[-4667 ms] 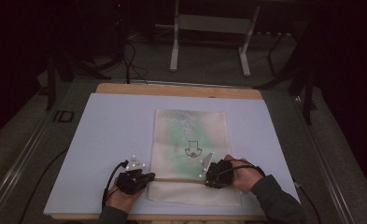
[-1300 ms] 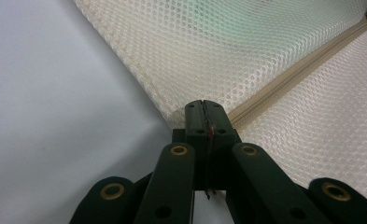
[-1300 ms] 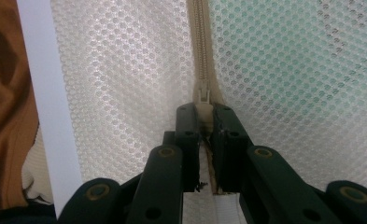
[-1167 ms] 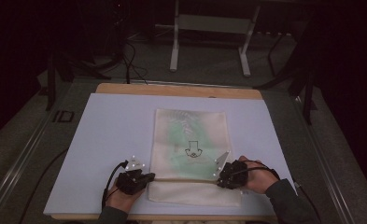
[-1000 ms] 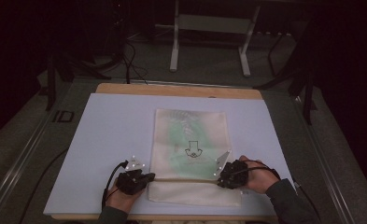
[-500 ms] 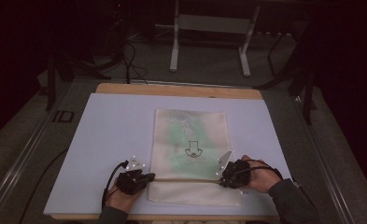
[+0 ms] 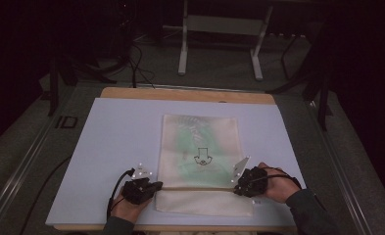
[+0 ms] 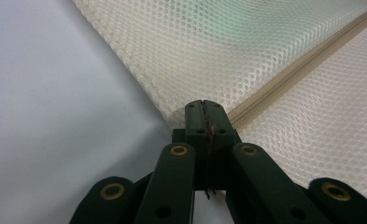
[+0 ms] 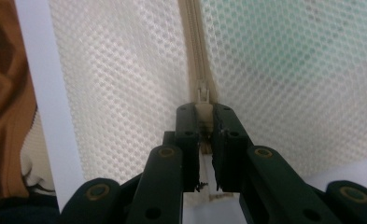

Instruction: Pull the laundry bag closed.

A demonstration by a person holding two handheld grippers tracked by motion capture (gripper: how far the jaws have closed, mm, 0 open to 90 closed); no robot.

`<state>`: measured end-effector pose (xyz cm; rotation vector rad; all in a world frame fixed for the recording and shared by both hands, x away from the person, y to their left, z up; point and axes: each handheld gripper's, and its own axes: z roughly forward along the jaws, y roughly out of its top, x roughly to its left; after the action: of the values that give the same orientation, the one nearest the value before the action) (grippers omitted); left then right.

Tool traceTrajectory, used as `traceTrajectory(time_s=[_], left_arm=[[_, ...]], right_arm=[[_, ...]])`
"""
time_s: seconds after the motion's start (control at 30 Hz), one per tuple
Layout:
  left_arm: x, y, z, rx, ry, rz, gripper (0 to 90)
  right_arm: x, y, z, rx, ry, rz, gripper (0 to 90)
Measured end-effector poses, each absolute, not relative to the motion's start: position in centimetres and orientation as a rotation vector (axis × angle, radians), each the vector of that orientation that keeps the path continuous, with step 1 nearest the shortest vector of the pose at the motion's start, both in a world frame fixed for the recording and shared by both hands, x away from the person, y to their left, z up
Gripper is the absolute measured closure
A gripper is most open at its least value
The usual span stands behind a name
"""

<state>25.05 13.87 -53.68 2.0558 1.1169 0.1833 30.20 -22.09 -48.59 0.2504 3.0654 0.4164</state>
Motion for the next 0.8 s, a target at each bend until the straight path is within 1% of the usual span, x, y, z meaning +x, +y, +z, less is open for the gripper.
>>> traceTrajectory(time_s=[0.3,0.8], left_arm=[[25.1,13.9,-53.7,2.056,1.115,0.184,89.4],[25.0,13.9,-53.7,2.052,1.117,0.181,89.4]], right_arm=[[30.2,-22.8,-48.6,0.275,3.065,0.403,82.3],[30.5,-25.5,-48.6,0.357,3.057,0.42,82.2]])
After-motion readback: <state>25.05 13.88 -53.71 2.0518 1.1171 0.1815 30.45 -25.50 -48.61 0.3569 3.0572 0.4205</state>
